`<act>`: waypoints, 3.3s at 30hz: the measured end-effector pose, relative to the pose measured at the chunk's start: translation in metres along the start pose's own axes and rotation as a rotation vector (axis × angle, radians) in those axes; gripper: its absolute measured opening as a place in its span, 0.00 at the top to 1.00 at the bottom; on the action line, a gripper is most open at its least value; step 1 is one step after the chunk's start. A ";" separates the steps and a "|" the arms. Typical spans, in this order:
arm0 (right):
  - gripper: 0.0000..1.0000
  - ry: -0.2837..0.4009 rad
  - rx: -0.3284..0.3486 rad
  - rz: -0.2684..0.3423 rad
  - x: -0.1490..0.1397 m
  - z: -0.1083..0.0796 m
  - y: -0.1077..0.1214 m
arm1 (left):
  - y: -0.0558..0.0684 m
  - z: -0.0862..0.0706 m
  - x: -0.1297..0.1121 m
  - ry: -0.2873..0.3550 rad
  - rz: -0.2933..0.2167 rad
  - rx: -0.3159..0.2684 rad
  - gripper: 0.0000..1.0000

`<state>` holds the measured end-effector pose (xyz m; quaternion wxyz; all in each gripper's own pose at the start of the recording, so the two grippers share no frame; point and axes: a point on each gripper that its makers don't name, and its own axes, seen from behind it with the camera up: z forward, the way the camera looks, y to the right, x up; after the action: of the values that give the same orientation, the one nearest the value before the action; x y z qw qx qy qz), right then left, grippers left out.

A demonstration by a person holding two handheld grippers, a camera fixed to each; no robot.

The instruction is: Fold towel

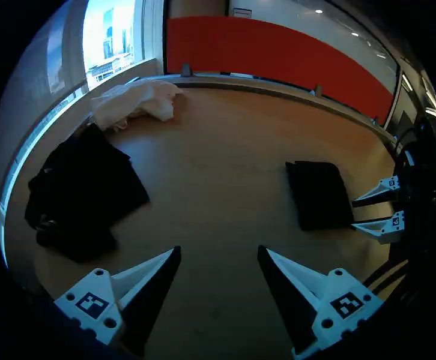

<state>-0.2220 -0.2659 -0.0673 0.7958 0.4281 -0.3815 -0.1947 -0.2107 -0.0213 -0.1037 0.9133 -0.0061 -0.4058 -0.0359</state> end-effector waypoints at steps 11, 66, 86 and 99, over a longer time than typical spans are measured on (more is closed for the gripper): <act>0.32 -0.022 -0.020 0.027 -0.020 0.001 0.004 | 0.002 0.000 -0.001 0.000 -0.001 -0.003 0.06; 0.97 0.212 -0.134 0.013 0.100 -0.062 0.053 | 0.004 -0.006 0.014 0.028 0.028 -0.017 0.06; 0.97 0.298 -0.244 0.065 0.121 -0.126 0.099 | 0.025 -0.004 0.023 0.037 0.051 -0.050 0.06; 0.97 0.288 -0.325 0.127 0.085 -0.157 0.144 | 0.035 0.001 0.026 0.031 0.079 -0.060 0.06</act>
<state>-0.0486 -0.1561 0.0359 0.9112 0.2930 -0.2536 -0.1399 -0.1916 0.0120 -0.0835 0.9196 -0.0488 -0.3895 -0.0123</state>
